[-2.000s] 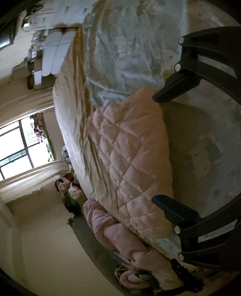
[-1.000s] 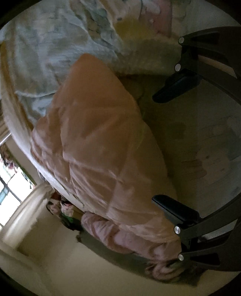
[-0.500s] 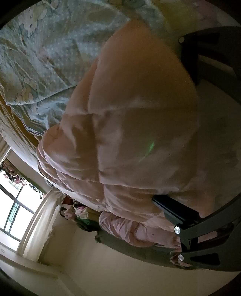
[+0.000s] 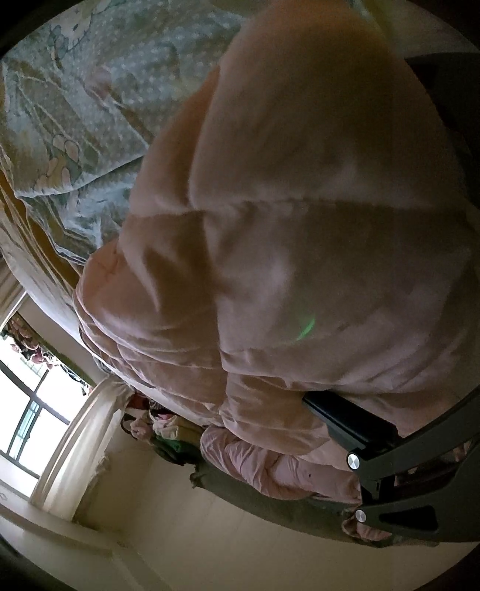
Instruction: Fold large clothes
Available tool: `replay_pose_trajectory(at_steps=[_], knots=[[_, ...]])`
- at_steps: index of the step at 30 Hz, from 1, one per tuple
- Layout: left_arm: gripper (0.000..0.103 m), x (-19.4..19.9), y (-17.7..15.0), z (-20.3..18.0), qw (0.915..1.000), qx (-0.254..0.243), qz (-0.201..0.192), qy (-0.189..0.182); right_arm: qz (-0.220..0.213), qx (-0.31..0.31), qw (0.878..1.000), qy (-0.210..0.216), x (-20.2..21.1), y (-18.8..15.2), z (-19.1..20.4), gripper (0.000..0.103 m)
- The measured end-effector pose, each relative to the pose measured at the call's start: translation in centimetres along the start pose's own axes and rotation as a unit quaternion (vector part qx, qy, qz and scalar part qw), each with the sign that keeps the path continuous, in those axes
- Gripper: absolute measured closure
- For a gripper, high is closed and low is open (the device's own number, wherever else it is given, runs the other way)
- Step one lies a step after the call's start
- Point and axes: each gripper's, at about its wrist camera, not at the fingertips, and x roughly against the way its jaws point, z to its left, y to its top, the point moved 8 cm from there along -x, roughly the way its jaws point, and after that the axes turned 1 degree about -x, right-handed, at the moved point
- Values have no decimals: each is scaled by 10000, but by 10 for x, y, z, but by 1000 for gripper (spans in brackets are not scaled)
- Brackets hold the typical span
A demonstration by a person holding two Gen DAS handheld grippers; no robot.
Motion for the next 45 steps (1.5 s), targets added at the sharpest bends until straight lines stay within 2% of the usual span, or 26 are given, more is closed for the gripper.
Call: replay_pose_trajectory(at_steps=[5,9,10,11,12,13,14,15,17,19,22,23,27,31,32,36,38,45], knots=[[8,-8,3,-9,9997,-87,-225,49,-74,8,10000,-60,-7,4,4,4],[12,-6,-4,-21,9971,-706,-234,188,-166,139,9996,-182,-11,6,15,5],[17,-4,-4,-25,9955,-884,-224,253,-189,198,9994,-221,-11,6,18,8],[21,-4,-4,-28,9943,-998,-228,284,-212,281,9991,-247,-12,7,25,15],[30,-2,-4,-35,9920,-1192,-262,313,-235,389,9986,-277,-11,8,30,19],[38,1,-4,-44,9885,-1427,-321,375,-270,562,9975,-322,-10,9,39,30],[41,4,-6,-55,9842,-1670,-390,436,-300,712,9964,-361,-8,10,46,41],[47,6,-8,-64,9801,-1871,-444,486,-349,991,9933,-473,-6,11,57,44],[53,10,-11,-80,9713,-2253,-540,545,-429,1487,9856,-685,-2,11,78,57],[59,16,-17,-95,9611,-2631,-593,595,-553,2022,9737,-894,3,10,100,63],[64,25,-23,-110,9491,-3010,-685,633,-755,2646,9562,-995,10,6,127,69],[64,28,-24,-115,9469,-3073,-720,620,-828,2932,9469,-1028,13,3,139,69],[65,31,-14,-125,9441,-3130,-766,692,-964,3842,9110,-1147,25,-16,178,72],[66,48,-10,-134,9405,-3226,-881,593,-1175,4346,8880,-932,41,-29,206,74],[66,53,-13,-138,9392,-3257,-922,568,-1247,4520,8789,-882,47,-35,216,75],[66,73,-22,-147,9341,-3364,-1047,576,-1385,4821,8630,-604,68,-45,230,75],[66,89,-33,-149,9309,-3421,-1129,595,-1420,4848,8620,-405,81,-51,228,75],[66,125,-67,-135,9241,-3554,-1230,672,-1255,4656,8760,-125,108,-73,190,75]])
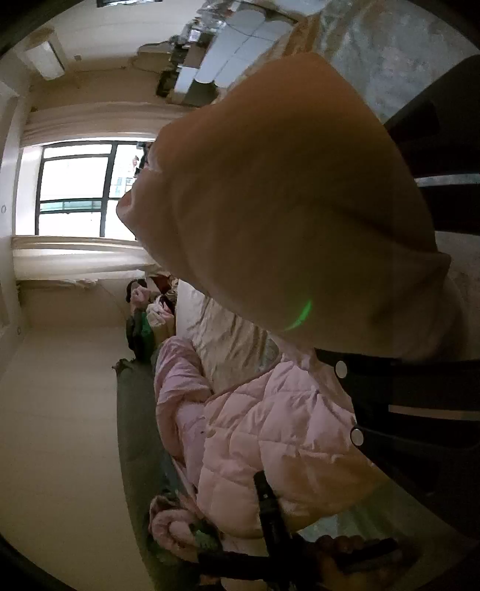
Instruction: Fold large clothes
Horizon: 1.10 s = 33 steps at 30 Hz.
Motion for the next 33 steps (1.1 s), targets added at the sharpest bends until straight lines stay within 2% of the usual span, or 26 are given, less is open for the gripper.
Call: replay_pose_trajectory(at_steps=[12,22,27,33], knots=[[66,18,-48,4,9981,-331,256,455,350,-699,9968,-162,39,-75,-20,74],[62,15,-70,22,9959,-187,499,732,864,-1407,9853,-431,18,-111,-41,68],[60,12,-80,34,9946,-85,631,817,1043,-1675,9787,-558,12,-137,-50,60],[58,11,-84,36,9938,-49,710,858,1236,-1891,9722,-610,7,-148,-54,55]])
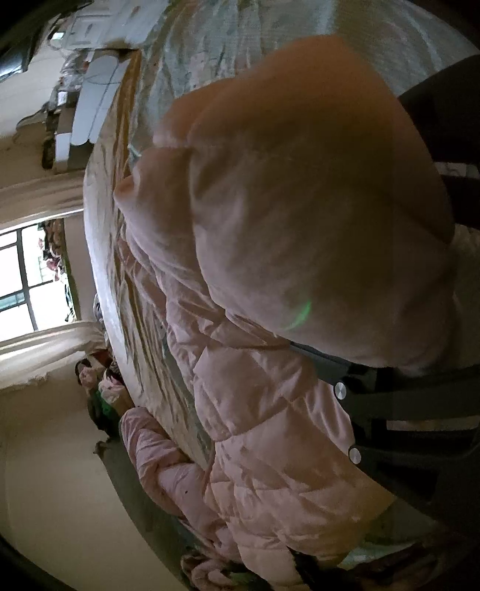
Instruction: Fold large clothes
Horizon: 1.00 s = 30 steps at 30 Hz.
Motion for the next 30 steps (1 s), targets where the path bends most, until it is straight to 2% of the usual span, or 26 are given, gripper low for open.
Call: replay_pose_trajectory(at_steps=[6,7,8,10,12,15,18,21,24,26,30], knots=[[54,-3,-7,5,9999,81,85,25,353,-742,9965,123,-5,-10,-20,40],[53,-3,-7,5,9999,105,99,13,424,-888,9951,137,-6,-12,-25,31],[52,-2,-8,6,9998,145,125,2,491,-1014,9936,68,-5,-15,-30,17],[45,0,-9,9,9996,213,177,-12,535,-1272,9904,-39,2,-19,-42,7],[38,6,-11,13,9994,268,195,13,546,-1434,9881,63,11,-20,-48,7],[20,22,-15,15,9996,214,129,162,435,-1351,9899,-50,36,-20,-54,7],[11,43,-21,16,9997,108,0,234,71,-1066,9937,-336,72,-18,-53,6],[9,70,-26,15,9992,-18,-242,312,-616,-404,9945,-740,115,-12,-36,4],[9,101,-27,9,9979,-152,-532,322,-1071,274,9909,-763,144,-13,-2,4],[9,121,-29,5,9973,-214,-637,284,-1157,538,9903,-554,155,-20,23,4],[9,148,-37,1,9968,-290,-706,246,-967,647,9932,-4,161,-47,69,4]])
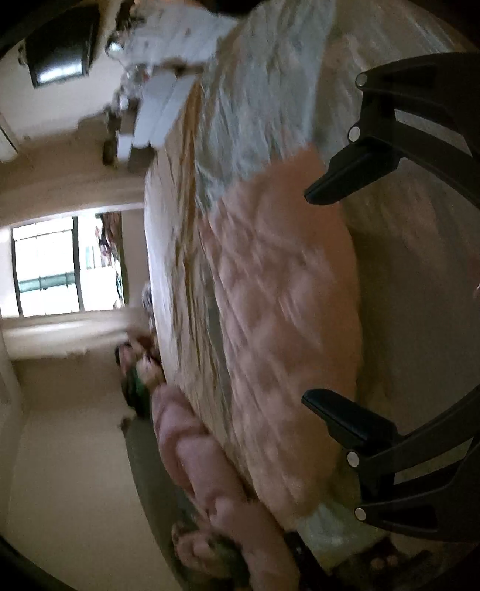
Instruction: Fold large clothes
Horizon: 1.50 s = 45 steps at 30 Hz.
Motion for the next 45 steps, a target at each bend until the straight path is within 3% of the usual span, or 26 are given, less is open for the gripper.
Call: replay_pose_trajectory(at_steps=[4,10,16,45], knots=[[9,21,-7,-4,9999,-5,-61,-148,143,146,9992,346,5,-22,45,4],[9,35,-32,-9,9994,-296,27,-190,161,726,9966,369,16,-38,86,4],[9,32,-56,-6,9989,-271,297,-223,388,815,9954,327,9,-54,95,4],[9,38,-50,-9,9993,-271,208,-153,380,821,9954,319,9,-57,95,4]])
